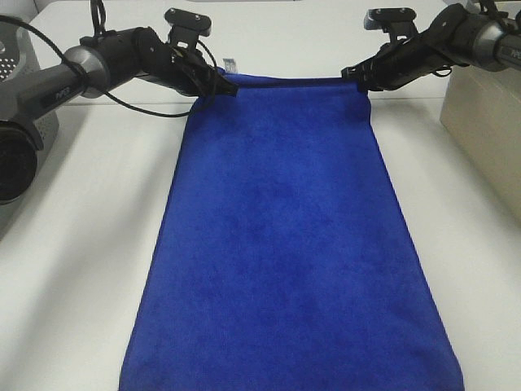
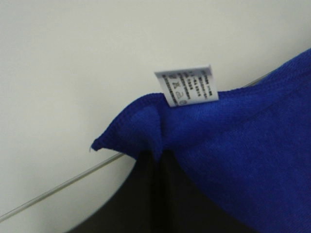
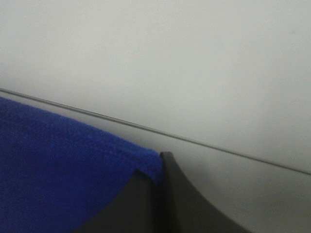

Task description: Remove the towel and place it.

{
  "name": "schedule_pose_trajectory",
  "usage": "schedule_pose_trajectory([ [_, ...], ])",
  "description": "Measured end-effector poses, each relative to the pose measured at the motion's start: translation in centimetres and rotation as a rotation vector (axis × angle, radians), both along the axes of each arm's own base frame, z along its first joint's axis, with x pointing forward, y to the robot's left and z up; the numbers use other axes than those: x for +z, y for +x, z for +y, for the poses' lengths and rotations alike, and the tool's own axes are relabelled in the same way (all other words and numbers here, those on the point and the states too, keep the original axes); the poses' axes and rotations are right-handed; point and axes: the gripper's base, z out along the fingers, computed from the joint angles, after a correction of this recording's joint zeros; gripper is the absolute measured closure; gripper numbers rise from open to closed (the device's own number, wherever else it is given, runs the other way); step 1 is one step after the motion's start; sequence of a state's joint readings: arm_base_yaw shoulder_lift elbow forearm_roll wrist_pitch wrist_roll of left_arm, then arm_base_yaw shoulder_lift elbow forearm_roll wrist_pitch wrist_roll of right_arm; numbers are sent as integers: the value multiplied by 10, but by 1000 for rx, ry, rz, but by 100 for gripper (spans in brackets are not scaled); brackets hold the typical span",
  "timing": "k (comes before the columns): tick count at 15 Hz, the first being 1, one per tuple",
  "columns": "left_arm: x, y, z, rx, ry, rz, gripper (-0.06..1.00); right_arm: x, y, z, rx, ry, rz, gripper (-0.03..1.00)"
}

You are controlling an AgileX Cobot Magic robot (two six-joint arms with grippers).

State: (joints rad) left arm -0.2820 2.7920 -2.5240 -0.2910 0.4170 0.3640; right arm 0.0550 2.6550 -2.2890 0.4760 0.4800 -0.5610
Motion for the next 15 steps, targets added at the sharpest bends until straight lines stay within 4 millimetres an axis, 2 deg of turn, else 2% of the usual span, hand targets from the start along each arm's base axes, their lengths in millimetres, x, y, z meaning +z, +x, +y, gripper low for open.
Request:
schedule_pose_trajectory([
  [7, -28, 3, 1, 23, -2, -27, 93, -27, 3, 0, -37, 22, -3, 94],
  [11, -26, 5, 0, 29, 3, -69, 93, -28, 8, -1, -82, 53, -51, 94],
  [15, -36, 5, 1, 35, 9, -77, 93, -27, 9, -1, -92, 63, -65, 93],
])
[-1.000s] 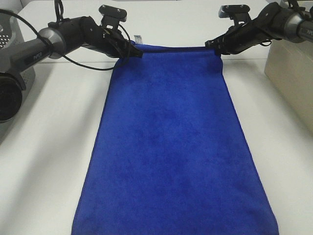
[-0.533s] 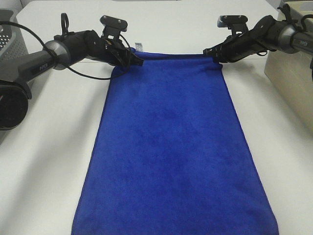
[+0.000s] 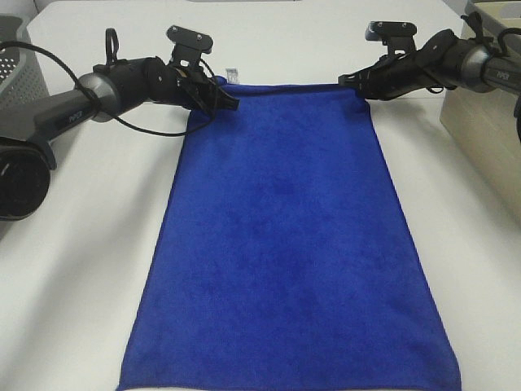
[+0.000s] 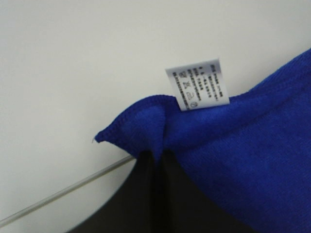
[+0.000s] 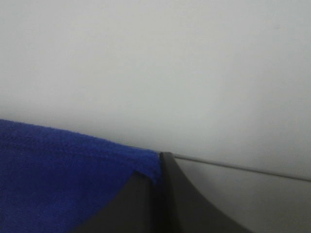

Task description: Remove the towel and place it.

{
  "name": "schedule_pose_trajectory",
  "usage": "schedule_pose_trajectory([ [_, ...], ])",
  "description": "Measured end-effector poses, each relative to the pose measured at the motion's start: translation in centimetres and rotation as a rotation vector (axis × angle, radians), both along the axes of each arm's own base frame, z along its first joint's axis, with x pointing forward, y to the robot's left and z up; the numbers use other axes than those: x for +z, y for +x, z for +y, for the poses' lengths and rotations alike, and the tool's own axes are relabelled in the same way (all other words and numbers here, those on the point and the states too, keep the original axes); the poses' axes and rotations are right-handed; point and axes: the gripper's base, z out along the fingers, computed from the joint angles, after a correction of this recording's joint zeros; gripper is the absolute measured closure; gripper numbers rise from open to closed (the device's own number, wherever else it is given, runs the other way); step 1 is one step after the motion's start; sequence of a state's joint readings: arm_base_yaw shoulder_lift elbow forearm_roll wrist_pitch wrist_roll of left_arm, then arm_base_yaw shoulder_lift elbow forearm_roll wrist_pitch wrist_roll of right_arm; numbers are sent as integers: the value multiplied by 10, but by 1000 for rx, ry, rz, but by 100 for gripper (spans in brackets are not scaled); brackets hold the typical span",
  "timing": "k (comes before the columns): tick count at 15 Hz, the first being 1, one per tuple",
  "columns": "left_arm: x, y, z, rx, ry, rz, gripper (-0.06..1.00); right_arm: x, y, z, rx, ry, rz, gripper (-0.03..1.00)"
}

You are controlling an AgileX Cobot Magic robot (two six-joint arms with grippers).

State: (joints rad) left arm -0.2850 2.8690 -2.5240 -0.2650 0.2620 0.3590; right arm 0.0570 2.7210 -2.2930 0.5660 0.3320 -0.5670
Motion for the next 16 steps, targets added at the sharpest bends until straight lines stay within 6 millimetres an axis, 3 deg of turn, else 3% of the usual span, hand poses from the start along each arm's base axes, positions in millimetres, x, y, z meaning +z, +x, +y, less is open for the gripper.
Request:
schedule_pose_trajectory([
  [3, -8, 0, 0, 13, -17, 15, 90, 0, 0, 1, 24, -3, -8, 85],
  [6, -9, 0, 1, 19, -21, 17, 76, 0, -1, 2, 43, 0, 7, 53],
  [8, -9, 0, 2, 24, -25, 23, 58, -4, -6, 5, 80, 4, 58, 37],
  [10, -6, 0, 2, 24, -26, 28, 43, -1, -9, 5, 123, -41, 88, 32],
  [13, 11, 1, 3, 20, -4, 18, 39, 24, -9, 4, 141, -73, 58, 31],
  [14, 39, 1, 3, 22, 4, -15, 39, 52, -11, 5, 155, -71, 33, 31],
  [16, 64, -2, 4, 21, 9, 5, 39, 72, -17, 7, 192, -64, 54, 31],
])
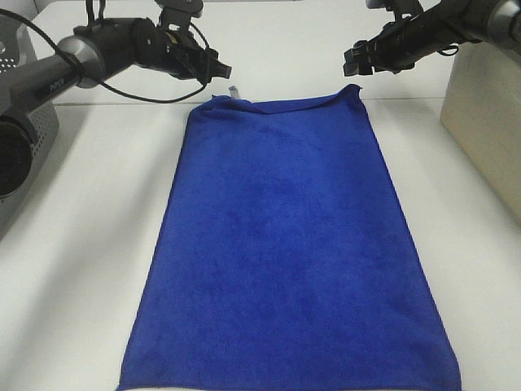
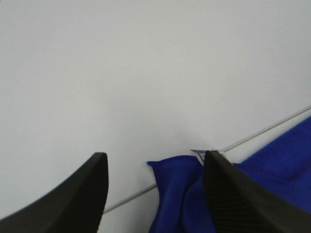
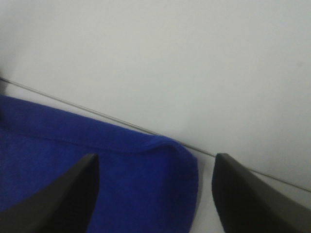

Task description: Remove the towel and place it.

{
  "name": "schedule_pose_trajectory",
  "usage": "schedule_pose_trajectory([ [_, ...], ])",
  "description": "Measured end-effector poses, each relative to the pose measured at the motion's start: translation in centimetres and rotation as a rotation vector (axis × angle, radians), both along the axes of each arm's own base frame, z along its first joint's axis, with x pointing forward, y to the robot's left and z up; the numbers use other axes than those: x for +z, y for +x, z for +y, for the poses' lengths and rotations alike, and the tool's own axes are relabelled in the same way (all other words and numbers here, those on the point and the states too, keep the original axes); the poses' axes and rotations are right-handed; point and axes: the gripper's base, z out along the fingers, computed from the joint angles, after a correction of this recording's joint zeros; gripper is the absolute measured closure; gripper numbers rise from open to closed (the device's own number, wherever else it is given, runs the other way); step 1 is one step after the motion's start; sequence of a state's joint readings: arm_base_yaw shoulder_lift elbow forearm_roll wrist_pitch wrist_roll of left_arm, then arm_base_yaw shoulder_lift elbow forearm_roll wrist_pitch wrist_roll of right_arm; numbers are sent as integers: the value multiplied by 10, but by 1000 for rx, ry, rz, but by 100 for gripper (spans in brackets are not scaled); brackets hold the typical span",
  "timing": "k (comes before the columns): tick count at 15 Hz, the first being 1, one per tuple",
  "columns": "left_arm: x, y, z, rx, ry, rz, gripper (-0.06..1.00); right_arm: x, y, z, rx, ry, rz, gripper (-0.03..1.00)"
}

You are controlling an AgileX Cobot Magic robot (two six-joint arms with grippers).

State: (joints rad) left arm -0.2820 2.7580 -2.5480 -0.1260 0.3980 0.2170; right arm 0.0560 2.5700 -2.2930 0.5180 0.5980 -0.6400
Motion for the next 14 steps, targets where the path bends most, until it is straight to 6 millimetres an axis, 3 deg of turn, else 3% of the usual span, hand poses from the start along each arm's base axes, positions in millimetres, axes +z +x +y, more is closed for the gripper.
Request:
schedule_pose_trajectory([
  [4, 52, -23, 6, -9, 62, 213, 38, 53, -24, 4, 74, 21, 108, 31],
  [8, 128, -60, 18, 18, 92, 356, 20, 127, -65, -1, 26, 1, 254, 23],
  [9, 137, -64, 20, 29, 94, 361, 20, 135, -70, -3, 10, -6, 262, 23],
  [11, 179, -80, 39, 121, 88, 353, 19, 183, -95, -15, -123, -40, 248, 21],
  [14, 227, -93, 100, 303, 25, 303, 18, 237, -124, -56, -306, -1, 182, 21],
])
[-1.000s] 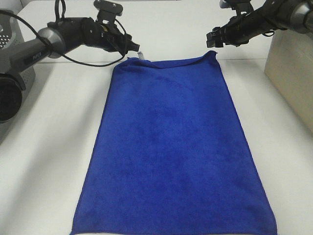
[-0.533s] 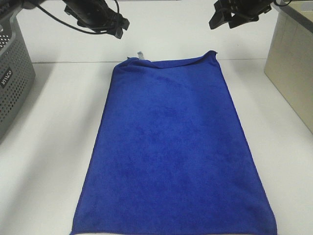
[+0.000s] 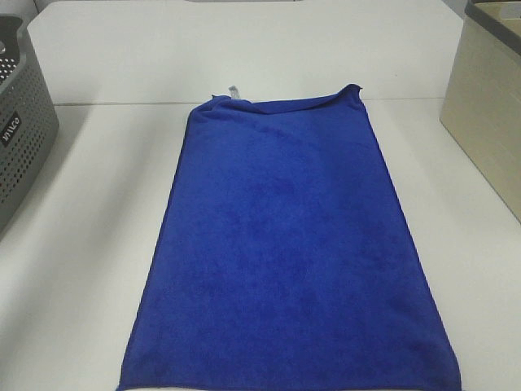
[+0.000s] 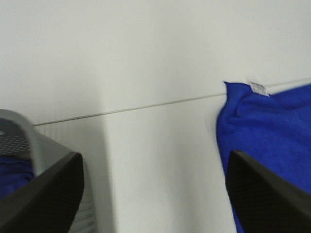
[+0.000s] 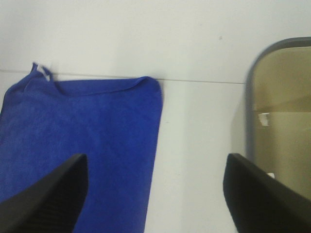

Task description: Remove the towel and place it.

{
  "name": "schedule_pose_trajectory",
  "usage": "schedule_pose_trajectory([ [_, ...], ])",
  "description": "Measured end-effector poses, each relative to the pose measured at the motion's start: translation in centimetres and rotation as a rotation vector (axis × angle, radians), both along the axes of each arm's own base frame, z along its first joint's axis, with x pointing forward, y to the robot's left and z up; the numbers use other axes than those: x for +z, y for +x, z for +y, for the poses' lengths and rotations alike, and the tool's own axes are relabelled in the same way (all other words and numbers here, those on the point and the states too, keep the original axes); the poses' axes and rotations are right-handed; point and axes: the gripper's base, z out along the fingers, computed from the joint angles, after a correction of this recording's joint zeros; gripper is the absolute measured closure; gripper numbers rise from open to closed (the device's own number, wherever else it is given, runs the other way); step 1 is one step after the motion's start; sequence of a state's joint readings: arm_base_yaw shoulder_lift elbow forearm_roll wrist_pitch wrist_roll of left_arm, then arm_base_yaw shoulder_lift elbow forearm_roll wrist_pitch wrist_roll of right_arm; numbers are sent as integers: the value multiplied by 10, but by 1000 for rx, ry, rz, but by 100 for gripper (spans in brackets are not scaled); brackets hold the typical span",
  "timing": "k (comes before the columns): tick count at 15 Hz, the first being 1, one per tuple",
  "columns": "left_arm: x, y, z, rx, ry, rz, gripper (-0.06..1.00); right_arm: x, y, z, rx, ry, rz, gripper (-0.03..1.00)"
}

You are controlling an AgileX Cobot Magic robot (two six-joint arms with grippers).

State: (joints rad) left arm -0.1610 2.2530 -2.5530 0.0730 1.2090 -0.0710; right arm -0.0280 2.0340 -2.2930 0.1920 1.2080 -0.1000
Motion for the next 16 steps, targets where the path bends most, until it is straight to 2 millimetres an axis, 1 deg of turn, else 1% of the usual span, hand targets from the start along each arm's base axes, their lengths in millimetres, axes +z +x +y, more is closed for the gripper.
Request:
schedule_pose_trajectory([
  [1, 17, -6, 24, 52, -11, -33, 18, 11, -7, -19, -62, 14, -21, 21],
  [2, 29, -11, 46, 99, -18, -58, 18, 20, -14, -34, -115, 19, -39, 21],
  [3, 41, -19, 66, 143, -24, -78, 18, 28, -22, -43, -146, 16, -51, 21],
  [4, 50, -29, 86, 183, -26, -78, 18, 38, -33, -45, -161, -3, -66, 21],
  [5, 55, -44, 99, 213, -25, -56, 18, 45, -48, -45, -168, -21, -64, 21],
  [6, 57, -64, 108, 236, -20, -12, 18, 50, -71, -43, -173, -33, -47, 21],
  [7, 55, -85, 109, 237, -10, 37, 18, 48, -96, -41, -179, -45, -11, 21],
  [8, 51, -110, 108, 230, 4, 88, 18, 48, -125, -38, -186, -53, 11, 21],
  [9, 46, -141, 106, 225, 12, 136, 18, 50, -163, -34, -189, -61, 13, 21],
  [10, 42, -175, 103, 221, 17, 162, 18, 42, -196, -30, -191, -67, 37, 21],
  [11, 38, -217, 100, 216, 22, 140, 18, 30, -243, -25, -200, -74, 48, 21],
  [12, 37, -247, 98, 214, 22, 104, 18, 24, -272, -22, -210, -85, 35, 21],
  [13, 29, -271, 96, 212, 23, 83, 18, 14, -299, -20, -228, -90, 26, 21],
  [15, 5, -310, 93, 209, 24, 93, 18, -10, -342, -16, -273, -88, 12, 21],
  [16, -3, -320, 92, 209, 24, 98, 18, -17, -354, -15, -291, -85, 4, 21],
])
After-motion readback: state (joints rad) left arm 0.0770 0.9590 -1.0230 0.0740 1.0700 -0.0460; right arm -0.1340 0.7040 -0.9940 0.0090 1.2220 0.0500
